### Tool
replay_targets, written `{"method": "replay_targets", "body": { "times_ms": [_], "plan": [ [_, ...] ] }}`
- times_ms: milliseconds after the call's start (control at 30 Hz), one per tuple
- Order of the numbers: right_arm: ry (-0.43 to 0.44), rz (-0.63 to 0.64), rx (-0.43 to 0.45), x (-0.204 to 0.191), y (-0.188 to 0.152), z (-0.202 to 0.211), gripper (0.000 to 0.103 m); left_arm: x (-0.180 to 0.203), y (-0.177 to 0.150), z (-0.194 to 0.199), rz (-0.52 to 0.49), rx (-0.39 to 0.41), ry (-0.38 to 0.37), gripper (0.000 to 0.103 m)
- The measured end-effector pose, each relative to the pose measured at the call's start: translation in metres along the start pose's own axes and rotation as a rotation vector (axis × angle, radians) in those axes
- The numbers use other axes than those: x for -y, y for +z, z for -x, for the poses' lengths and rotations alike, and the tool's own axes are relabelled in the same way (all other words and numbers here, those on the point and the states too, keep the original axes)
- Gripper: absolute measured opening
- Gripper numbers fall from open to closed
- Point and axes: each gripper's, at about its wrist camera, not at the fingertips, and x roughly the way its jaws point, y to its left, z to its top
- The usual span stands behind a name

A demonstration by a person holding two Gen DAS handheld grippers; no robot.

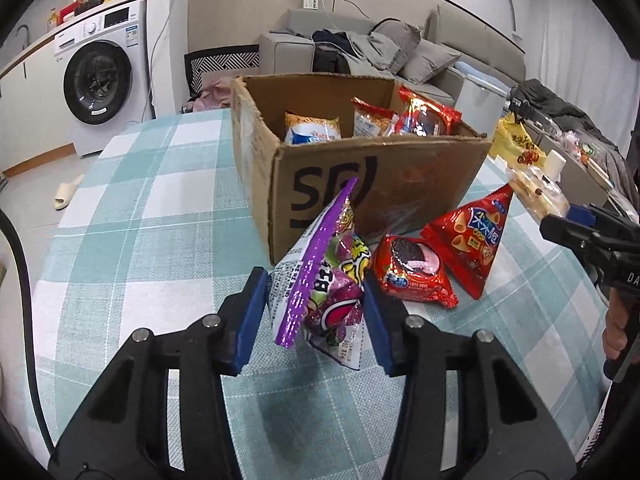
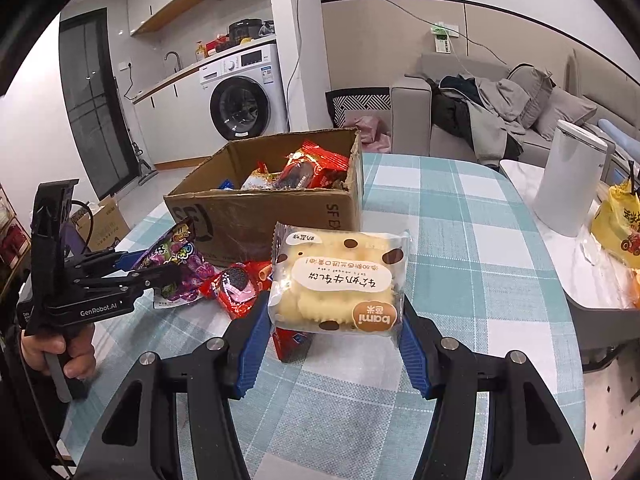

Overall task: Organize snacks
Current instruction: 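Grasp and lift the cream bun pack with the right gripper while the left grasps the purple candy bag, then carry the cream bun pack and purple candy bag over the box and lower them inside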

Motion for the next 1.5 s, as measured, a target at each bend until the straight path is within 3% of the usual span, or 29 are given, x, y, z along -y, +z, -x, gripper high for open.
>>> {"method": "replay_targets", "body": {
  "times_ms": [633, 1500],
  "plan": [
    [0.052, 0.018, 0.08, -0.019, 0.014, 0.015, 0.059, -0.005, 0.005, 0.059, 0.041, 0.117, -0.004, 0.044],
    [0.077, -0.033, 0.118, -0.026, 0.057, 0.016, 0.059, 0.017, 0.056, 0.104, 0.046, 0.24, -0.048, 0.044]
  ]
}}
